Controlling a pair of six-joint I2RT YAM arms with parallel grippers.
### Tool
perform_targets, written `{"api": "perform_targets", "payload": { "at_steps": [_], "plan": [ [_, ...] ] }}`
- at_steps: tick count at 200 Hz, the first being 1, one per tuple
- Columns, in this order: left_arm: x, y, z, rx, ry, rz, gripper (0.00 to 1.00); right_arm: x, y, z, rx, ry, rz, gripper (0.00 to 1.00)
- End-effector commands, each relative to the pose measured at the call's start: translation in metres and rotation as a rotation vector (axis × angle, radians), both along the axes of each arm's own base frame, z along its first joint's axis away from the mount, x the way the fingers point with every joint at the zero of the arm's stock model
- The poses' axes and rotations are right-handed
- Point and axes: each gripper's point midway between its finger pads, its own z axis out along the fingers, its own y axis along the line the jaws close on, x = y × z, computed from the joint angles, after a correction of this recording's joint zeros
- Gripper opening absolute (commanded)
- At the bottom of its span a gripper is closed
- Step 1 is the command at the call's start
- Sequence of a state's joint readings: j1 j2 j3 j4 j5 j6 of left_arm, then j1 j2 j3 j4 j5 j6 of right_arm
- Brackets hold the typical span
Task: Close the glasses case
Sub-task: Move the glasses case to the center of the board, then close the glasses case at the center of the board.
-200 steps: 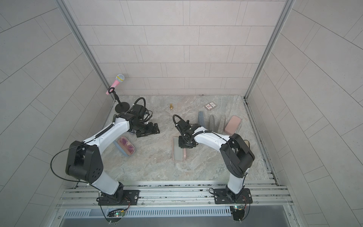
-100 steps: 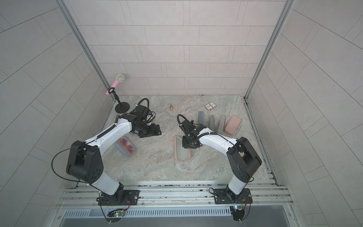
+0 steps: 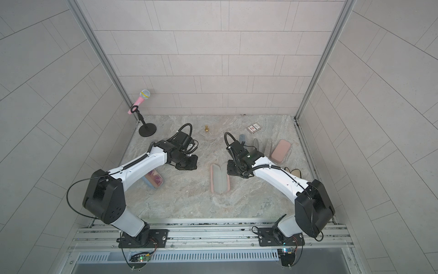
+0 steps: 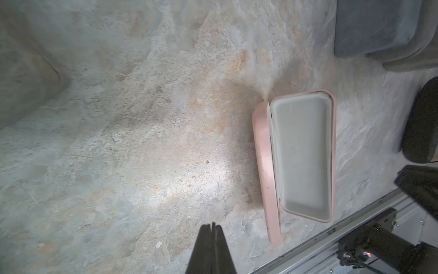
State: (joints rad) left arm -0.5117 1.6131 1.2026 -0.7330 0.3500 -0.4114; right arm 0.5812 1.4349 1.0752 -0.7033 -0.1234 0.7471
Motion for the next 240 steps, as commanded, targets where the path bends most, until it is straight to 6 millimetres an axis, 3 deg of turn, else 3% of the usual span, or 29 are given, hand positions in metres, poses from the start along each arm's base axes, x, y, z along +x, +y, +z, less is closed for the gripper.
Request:
{"api": "perform_targets", "payload": {
  "at_steps": [1, 62, 120, 183, 240],
  "plan": [
    [-0.009, -0.006, -0.02, 0.025, 0.039, 0.009, 0.0, -0.01, -0.018, -0.018, -0.034, 0.057, -0.014, 0.0],
    [-0.021, -0.033, -0.051, 0.061, 0.074, -0.023, 0.0, -0.014, -0.006, -0.059, -0.014, 0.159, 0.048, 0.0],
    [-0.021, -0.053, -0.065, 0.058, 0.087, -0.031, 0.0, -0.01, 0.02, -0.069, 0.012, 0.194, 0.122, 0.0],
    [-0.021, -0.077, -0.056, 0.008, 0.068, -0.05, 0.0, -0.013, 0.061, -0.064, 0.053, 0.194, 0.251, 0.01],
    [-0.022, -0.092, -0.038, -0.061, 0.038, -0.061, 0.0, -0.015, 0.079, -0.065, 0.056, 0.201, 0.3, 0.02]
  ]
}}
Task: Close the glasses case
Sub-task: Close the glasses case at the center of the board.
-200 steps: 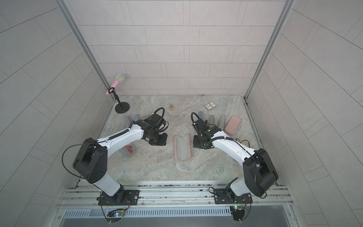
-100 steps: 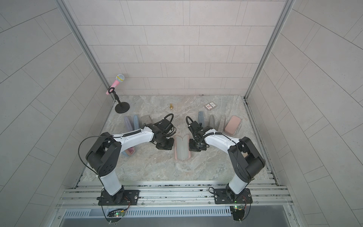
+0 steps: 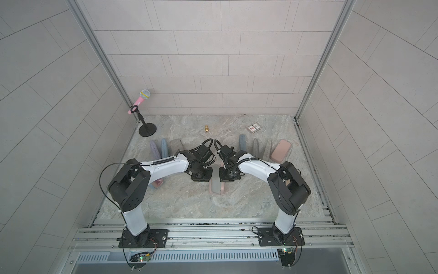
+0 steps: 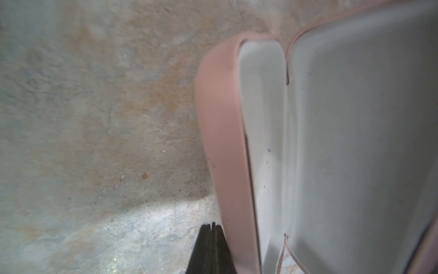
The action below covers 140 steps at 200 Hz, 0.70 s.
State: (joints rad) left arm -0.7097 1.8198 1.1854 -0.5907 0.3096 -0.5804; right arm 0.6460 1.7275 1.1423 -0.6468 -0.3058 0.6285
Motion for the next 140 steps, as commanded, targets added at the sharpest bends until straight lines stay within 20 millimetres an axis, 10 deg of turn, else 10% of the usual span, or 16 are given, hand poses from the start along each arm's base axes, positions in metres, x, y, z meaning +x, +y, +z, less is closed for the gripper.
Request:
{"api": "perform_targets", "payload": {
  "at_steps": [1, 140],
  "plan": [
    [0.007, -0.032, 0.031, -0.128, -0.064, -0.027, 0.0, -0.003, 0.022, 0.002, 0.044, 0.001, 0.06, 0.02],
    [0.002, -0.034, 0.05, -0.165, -0.107, -0.018, 0.0, -0.002, 0.022, 0.004, 0.042, -0.025, 0.024, 0.03]
  ]
}}
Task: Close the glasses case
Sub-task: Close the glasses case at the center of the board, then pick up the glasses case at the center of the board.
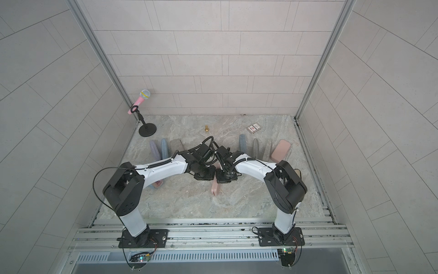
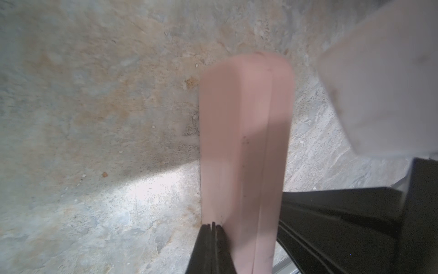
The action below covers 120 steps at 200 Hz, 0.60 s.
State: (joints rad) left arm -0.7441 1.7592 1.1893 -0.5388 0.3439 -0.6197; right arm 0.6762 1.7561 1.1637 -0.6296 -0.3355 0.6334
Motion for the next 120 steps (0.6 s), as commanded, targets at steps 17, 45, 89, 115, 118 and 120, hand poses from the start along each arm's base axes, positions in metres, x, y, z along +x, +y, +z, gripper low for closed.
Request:
{"api": "perform_targets", "payload": {
  "at_steps": [17, 45, 89, 115, 118, 120],
  "plan": [
    [0.003, -0.007, 0.024, -0.057, -0.069, 0.0, 0.0, 0.004, -0.004, 0.007, -0.007, -0.058, -0.039, 0.04],
    [0.004, -0.001, 0.03, -0.035, -0.09, 0.006, 0.1, 0.006, -0.021, 0.013, -0.037, -0.095, -0.089, 0.09],
    [0.008, 0.004, 0.038, -0.009, -0.115, 0.005, 0.29, 0.003, -0.052, 0.023, -0.076, -0.138, -0.159, 0.13],
    [0.007, 0.001, 0.038, -0.012, -0.109, -0.001, 0.47, 0.0, -0.071, 0.029, -0.092, -0.157, -0.205, 0.18],
    [0.007, 0.001, 0.038, -0.013, -0.108, -0.001, 0.49, -0.001, -0.074, 0.03, -0.094, -0.16, -0.211, 0.19],
    [0.007, 0.001, 0.037, -0.014, -0.106, -0.002, 0.51, -0.001, -0.075, 0.03, -0.094, -0.163, -0.216, 0.2]
  ]
}}
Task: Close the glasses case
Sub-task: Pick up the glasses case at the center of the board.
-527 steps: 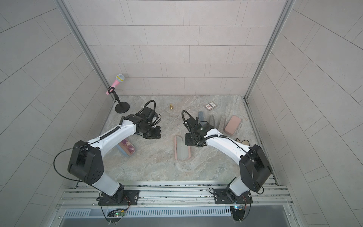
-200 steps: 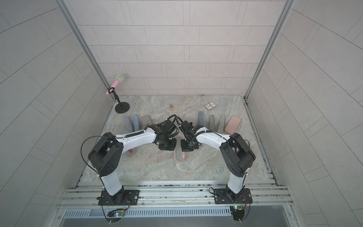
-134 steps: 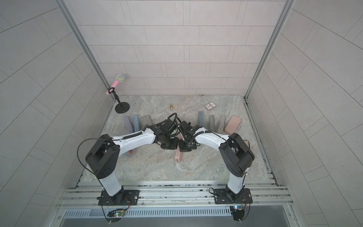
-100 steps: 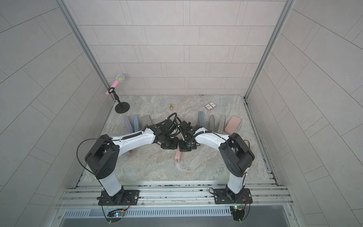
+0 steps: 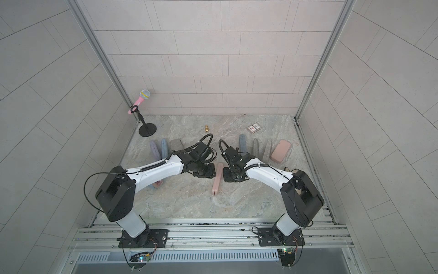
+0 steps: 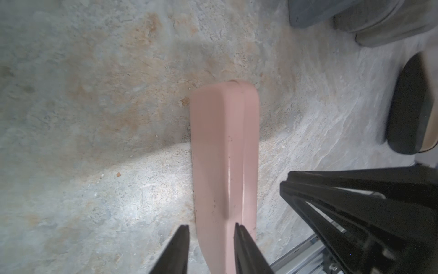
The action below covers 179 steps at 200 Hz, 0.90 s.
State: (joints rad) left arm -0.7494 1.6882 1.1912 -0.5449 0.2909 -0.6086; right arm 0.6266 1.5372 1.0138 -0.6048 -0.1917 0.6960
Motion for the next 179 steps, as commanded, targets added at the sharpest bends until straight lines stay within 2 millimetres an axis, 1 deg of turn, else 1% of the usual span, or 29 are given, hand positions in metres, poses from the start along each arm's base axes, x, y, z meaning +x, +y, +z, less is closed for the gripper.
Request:
{"api": "perform_targets", "payload": {
  "at_steps": [1, 16, 29, 44, 59, 72, 102, 134, 138, 143, 150, 152, 154, 155, 164, 179],
  "plan": [
    [0.0, -0.003, 0.013, -0.006, -0.018, -0.009, 0.51, -0.004, -0.025, 0.006, -0.049, -0.023, -0.067, 0.2],
    [-0.003, -0.005, 0.012, -0.01, -0.013, -0.019, 0.63, -0.008, -0.036, 0.009, -0.05, -0.036, -0.091, 0.26],
    [-0.006, -0.008, 0.012, -0.002, -0.014, -0.034, 0.72, -0.012, -0.044, 0.011, -0.045, -0.042, -0.109, 0.29],
    [-0.011, -0.012, 0.013, 0.022, -0.023, -0.059, 0.79, -0.016, -0.053, 0.013, -0.038, -0.045, -0.126, 0.32],
    [-0.014, -0.016, 0.012, 0.057, -0.03, -0.081, 0.83, -0.021, -0.059, 0.013, -0.03, -0.047, -0.137, 0.33],
    [-0.017, -0.019, 0.007, 0.093, -0.031, -0.101, 0.84, -0.024, -0.064, 0.013, -0.025, -0.049, -0.146, 0.34],
    [-0.02, -0.02, -0.013, 0.158, 0.004, -0.105, 0.84, -0.028, -0.07, 0.012, -0.005, -0.044, -0.151, 0.34],
    [-0.02, -0.015, -0.035, 0.214, 0.039, -0.084, 0.78, -0.033, -0.073, 0.01, 0.008, -0.043, -0.151, 0.35],
    [-0.02, -0.014, -0.037, 0.22, 0.041, -0.081, 0.74, -0.033, -0.073, 0.009, 0.009, -0.04, -0.149, 0.34],
    [-0.019, -0.014, -0.039, 0.227, 0.042, -0.076, 0.67, -0.035, -0.074, 0.008, 0.009, -0.036, -0.149, 0.35],
    [-0.018, -0.014, -0.04, 0.231, 0.043, -0.071, 0.61, -0.036, -0.074, 0.007, 0.012, -0.035, -0.148, 0.35],
    [-0.018, -0.014, -0.04, 0.232, 0.043, -0.07, 0.57, -0.036, -0.075, 0.006, 0.011, -0.033, -0.147, 0.35],
    [-0.018, -0.015, -0.04, 0.231, 0.045, -0.069, 0.56, -0.037, -0.075, 0.006, 0.01, -0.032, -0.148, 0.35],
    [-0.017, -0.015, -0.04, 0.231, 0.044, -0.069, 0.53, -0.037, -0.075, 0.006, 0.012, -0.032, -0.149, 0.35],
    [-0.015, -0.017, -0.04, 0.231, 0.041, -0.062, 0.42, -0.039, -0.077, 0.005, 0.015, -0.029, -0.148, 0.34],
    [-0.007, -0.019, -0.033, 0.238, 0.021, -0.047, 0.31, -0.042, -0.079, 0.003, 0.02, -0.025, -0.152, 0.35]
  ]
}}
